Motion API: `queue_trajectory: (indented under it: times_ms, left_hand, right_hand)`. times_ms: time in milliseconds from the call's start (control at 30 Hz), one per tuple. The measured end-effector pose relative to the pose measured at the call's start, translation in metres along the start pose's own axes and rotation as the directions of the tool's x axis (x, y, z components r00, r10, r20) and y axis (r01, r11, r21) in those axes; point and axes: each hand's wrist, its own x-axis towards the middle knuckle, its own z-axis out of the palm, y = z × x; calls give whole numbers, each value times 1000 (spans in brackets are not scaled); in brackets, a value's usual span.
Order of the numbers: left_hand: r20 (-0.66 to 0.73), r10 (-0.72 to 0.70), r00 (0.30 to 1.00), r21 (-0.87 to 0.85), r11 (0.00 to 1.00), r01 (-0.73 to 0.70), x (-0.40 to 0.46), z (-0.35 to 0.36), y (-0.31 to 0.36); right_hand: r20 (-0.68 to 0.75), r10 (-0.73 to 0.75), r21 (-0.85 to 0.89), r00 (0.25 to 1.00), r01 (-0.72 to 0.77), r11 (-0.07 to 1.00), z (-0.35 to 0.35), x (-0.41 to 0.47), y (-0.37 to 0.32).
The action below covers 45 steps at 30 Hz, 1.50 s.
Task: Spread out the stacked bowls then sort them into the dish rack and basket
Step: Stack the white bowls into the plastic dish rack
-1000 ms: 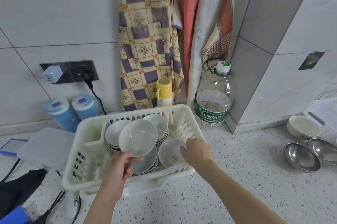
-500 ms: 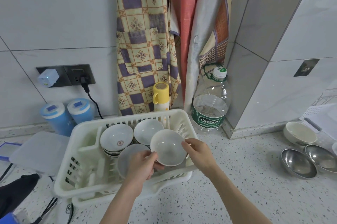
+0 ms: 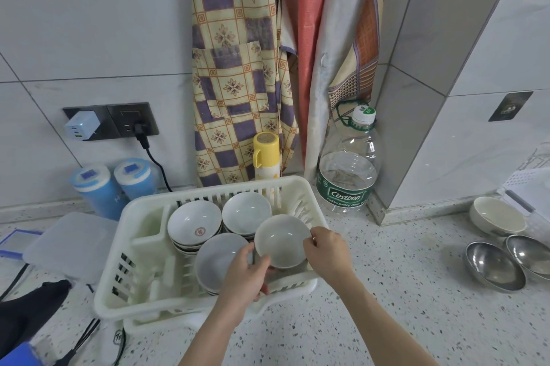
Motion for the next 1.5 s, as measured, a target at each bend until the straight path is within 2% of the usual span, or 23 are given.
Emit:
queue_trajectory:
  times_ms: [233,633,1100,1500]
  left_hand:
    - [33,-28,999,-9,1000,28,-8,3,4]
    - [21,-30,999,185,982,25,-12,0,-5]
    - [67,-100,993,233,969,82,-15,3,-5]
    - [63,-113,992,201,975,98,-17,5,-1]
  right_hand:
    - [-6,10,-1,1000,-10,1000,3,-1,0]
    - [34,37,-136,999,-32,990,6,-1,-5]
    - [148,81,-397,986,-16,918,7,0,-12]
    - [240,151,-518,959,-5,855,14,7,-16]
